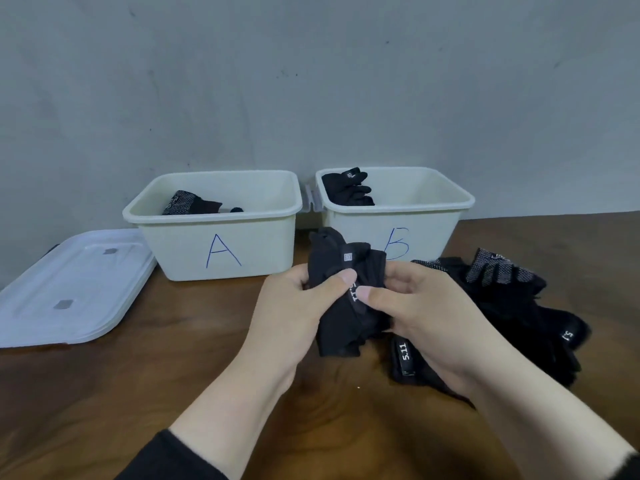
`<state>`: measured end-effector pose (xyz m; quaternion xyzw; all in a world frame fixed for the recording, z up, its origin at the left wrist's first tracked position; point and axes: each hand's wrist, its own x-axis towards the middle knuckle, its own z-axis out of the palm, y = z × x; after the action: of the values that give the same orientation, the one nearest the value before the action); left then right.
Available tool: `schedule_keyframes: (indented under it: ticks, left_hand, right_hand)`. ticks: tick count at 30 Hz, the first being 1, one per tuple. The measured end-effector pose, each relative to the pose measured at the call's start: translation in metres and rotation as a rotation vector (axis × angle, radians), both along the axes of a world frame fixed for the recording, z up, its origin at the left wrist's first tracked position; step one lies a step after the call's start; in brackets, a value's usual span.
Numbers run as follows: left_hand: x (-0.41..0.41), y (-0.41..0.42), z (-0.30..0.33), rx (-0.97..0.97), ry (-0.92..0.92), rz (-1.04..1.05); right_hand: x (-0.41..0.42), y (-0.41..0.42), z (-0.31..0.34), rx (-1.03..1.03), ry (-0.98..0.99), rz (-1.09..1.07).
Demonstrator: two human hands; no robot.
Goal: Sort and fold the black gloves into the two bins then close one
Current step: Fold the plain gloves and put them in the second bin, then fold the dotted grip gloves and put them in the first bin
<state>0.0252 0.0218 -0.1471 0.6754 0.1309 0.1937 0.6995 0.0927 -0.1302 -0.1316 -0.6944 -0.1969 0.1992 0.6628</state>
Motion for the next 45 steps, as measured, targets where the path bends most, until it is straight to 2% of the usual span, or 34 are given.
schedule_keyframes:
  ticks: [3,6,11,15,23,27,32,35,36,38,39,43,45]
  left_hand:
    - [0.021,0.005,-0.004,0.141,-0.047,0.076]
    - [0.046,0.022,-0.023,0.405,-0.072,0.206]
    - [0.093,0.050,-0.055,1.036,-0.336,0.372]
    - [0.124,0.057,-0.043,1.239,-0.345,0.404]
    - [0.159,0.053,-0.029,1.406,-0.108,0.357]
    - [0.170,0.052,-0.028,1.412,-0.108,0.306]
    - [0.174,0.053,-0.027,1.457,-0.088,0.286]
    - [0.174,0.052,-0.027,1.476,-0.084,0.292]
    - [0.174,0.052,-0.027,1.481,-0.085,0.295]
    - [0.174,0.052,-0.028,1.488,-0.081,0.298]
    - [0.173,0.052,-0.028,1.489,-0.079,0.295]
    - [0.174,0.053,-0.028,1.476,-0.071,0.283]
    - [0.174,0.053,-0.028,1.467,-0.071,0.282]
  right_hand:
    - [0.020,-0.009,0.008,-0.053,-0.057,-0.071]
    - [0.045,-0.025,0.026,-0.071,-0.134,-0.134]
    - [0.106,-0.044,0.057,-0.120,-0.194,-0.215]
    - [0.157,-0.038,0.076,-0.175,-0.266,-0.281]
    - [0.240,-0.009,0.090,-0.456,-0.286,-0.246]
    - [0.273,0.018,0.088,-0.636,-0.245,-0.245]
    - [0.303,0.047,0.059,-0.982,-0.258,-0.239]
    - [0.312,0.056,0.045,-1.040,-0.157,-0.215]
    - [0.314,0.058,0.043,-1.134,-0.169,-0.172]
    - [0.311,0.061,0.043,-1.443,-0.323,-0.089]
    - [0.308,0.062,0.042,-1.529,-0.388,-0.080]
    - [0.309,0.061,0.045,-1.452,-0.410,-0.075]
    - [0.300,0.059,0.053,-1.290,-0.554,-0.144]
